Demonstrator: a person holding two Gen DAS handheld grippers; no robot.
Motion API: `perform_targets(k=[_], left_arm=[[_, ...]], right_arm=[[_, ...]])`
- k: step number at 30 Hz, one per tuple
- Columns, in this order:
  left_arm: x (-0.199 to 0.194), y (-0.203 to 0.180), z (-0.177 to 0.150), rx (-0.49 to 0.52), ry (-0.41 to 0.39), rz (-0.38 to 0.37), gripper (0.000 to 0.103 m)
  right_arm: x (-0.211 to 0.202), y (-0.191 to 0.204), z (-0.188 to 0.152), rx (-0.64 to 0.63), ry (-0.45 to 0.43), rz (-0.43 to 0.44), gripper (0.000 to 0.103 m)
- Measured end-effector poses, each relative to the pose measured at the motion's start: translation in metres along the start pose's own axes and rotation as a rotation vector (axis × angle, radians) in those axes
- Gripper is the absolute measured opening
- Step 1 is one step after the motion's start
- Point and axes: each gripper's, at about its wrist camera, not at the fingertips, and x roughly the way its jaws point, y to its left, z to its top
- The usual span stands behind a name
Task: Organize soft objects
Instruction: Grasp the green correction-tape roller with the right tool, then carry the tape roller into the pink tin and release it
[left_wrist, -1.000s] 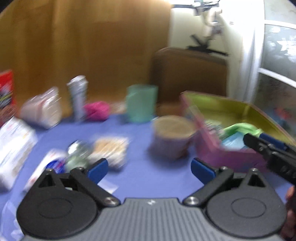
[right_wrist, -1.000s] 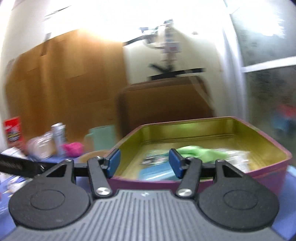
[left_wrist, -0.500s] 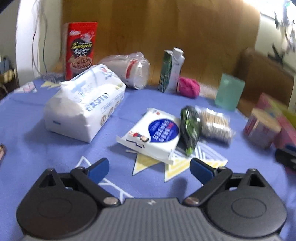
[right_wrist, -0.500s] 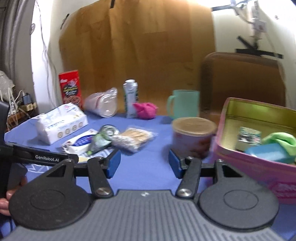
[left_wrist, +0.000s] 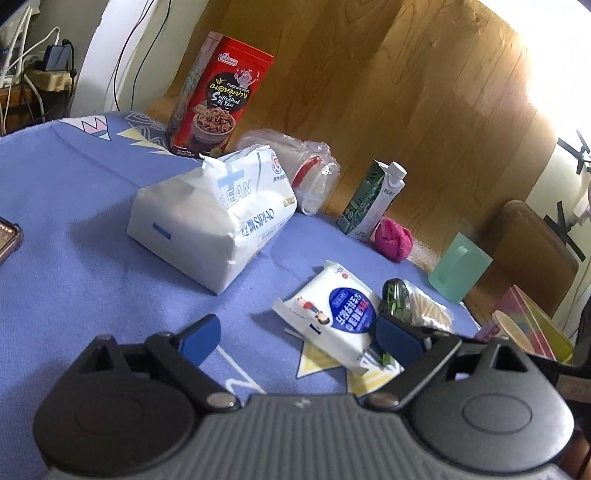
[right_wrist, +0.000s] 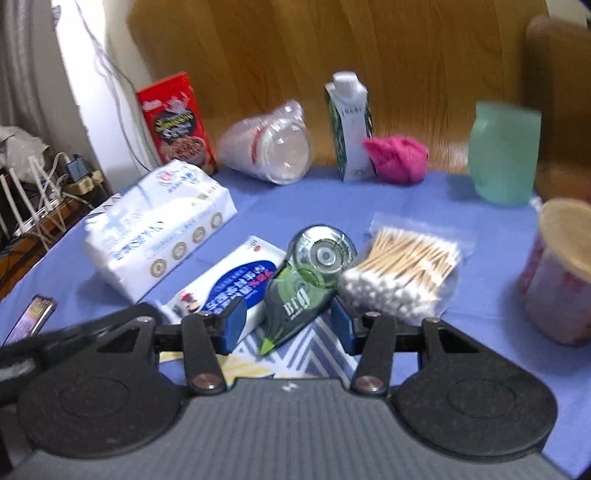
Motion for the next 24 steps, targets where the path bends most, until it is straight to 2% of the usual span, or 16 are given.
perform_targets(k=[1, 4, 9, 11, 14, 16, 19, 22, 23, 24], left_arm=[[0.000, 0.001, 0.000, -0.004, 0.001, -0.003, 0.095], [0.000, -0.001, 0.000, 0.003, 0.005, -0.001, 0.095], [-0.003, -0.005, -0.001, 0.023, 0.005, -0.012, 0.095], [-0.002, -0.009, -0.002, 0.037, 0.045, -0.040, 0.094], [-0.009, -0.026, -0.008, 0.095, 0.129, -0.131, 0.087], [-0.015, -0.048, -0.015, 0.171, 0.175, -0.198, 0.084], [-0.011, -0.079, -0.026, 0.246, 0.275, -0.273, 0.073], [0.009, -0.099, -0.033, 0.252, 0.392, -0.267, 0.062], [0.009, -0.106, -0.033, 0.268, 0.378, -0.250, 0.061], [0.012, -0.110, -0.033, 0.269, 0.397, -0.264, 0.052]], right_arm=[[-0.002, -0.003, -0.001, 0.018, -0.015, 0.006, 0.040], [-0.011, -0.010, -0.004, 0.035, -0.006, 0.010, 0.032], [-0.046, -0.015, -0.026, -0.037, 0.004, 0.018, 0.031], [-0.066, -0.014, -0.041, -0.109, 0.002, 0.000, 0.031], [-0.096, -0.016, -0.062, -0.197, 0.001, -0.023, 0.031], [-0.113, -0.020, -0.074, -0.232, 0.003, -0.028, 0.031], [-0.122, -0.028, -0.083, -0.219, 0.001, -0.025, 0.031], [-0.124, -0.038, -0.084, -0.143, -0.011, 0.013, 0.031], [-0.123, -0.042, -0.084, -0.112, -0.016, 0.027, 0.031], [-0.124, -0.045, -0.085, -0.082, -0.022, 0.041, 0.031]])
